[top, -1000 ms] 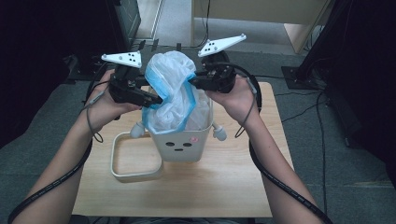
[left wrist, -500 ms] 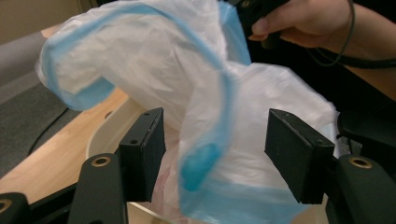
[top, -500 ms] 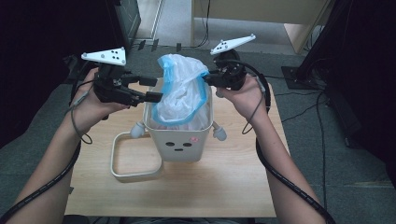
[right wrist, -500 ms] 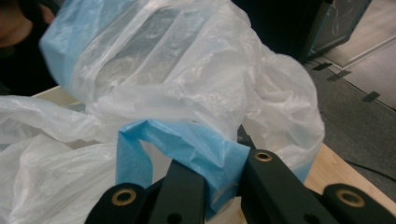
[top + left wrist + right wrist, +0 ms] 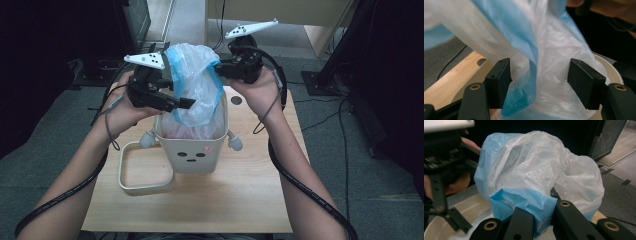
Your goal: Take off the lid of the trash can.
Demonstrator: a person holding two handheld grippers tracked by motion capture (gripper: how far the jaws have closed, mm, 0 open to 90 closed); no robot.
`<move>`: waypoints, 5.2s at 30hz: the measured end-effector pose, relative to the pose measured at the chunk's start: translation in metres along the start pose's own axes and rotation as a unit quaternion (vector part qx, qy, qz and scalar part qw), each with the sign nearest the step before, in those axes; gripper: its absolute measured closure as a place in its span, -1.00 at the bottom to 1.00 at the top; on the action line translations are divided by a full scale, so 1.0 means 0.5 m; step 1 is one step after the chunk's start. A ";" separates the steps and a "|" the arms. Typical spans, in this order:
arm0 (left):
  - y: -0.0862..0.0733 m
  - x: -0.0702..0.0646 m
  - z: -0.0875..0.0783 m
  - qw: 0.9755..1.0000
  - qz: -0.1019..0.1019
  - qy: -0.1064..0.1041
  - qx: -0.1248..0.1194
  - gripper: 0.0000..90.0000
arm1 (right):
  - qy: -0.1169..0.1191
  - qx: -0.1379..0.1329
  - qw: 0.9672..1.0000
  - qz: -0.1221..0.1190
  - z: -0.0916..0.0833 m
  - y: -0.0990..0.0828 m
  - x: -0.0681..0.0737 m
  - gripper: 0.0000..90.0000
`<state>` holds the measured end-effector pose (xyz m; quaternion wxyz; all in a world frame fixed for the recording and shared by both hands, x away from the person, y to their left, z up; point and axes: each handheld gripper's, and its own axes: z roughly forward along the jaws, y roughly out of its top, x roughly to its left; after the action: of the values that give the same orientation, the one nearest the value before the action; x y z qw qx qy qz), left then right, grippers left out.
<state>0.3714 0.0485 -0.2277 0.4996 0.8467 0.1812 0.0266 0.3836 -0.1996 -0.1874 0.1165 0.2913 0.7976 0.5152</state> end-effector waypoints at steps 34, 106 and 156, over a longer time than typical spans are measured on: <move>0.022 0.038 -0.043 0.998 -0.021 -0.036 -0.052 0.98 | 0.065 0.061 0.995 -0.042 0.053 -0.071 0.011 0.96; 0.040 0.025 -0.021 0.998 -0.008 -0.066 0.000 0.99 | 0.105 0.038 0.994 0.016 0.035 -0.077 -0.009 0.50; 0.074 -0.022 -0.062 0.998 0.047 0.001 -0.041 0.09 | 0.118 0.072 0.990 -0.014 0.049 -0.092 0.015 0.72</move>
<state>0.3647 0.0547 -0.1790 0.5321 0.8329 0.1406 0.0581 0.3734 -0.1907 -0.2383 0.0071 0.2248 0.8449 0.4854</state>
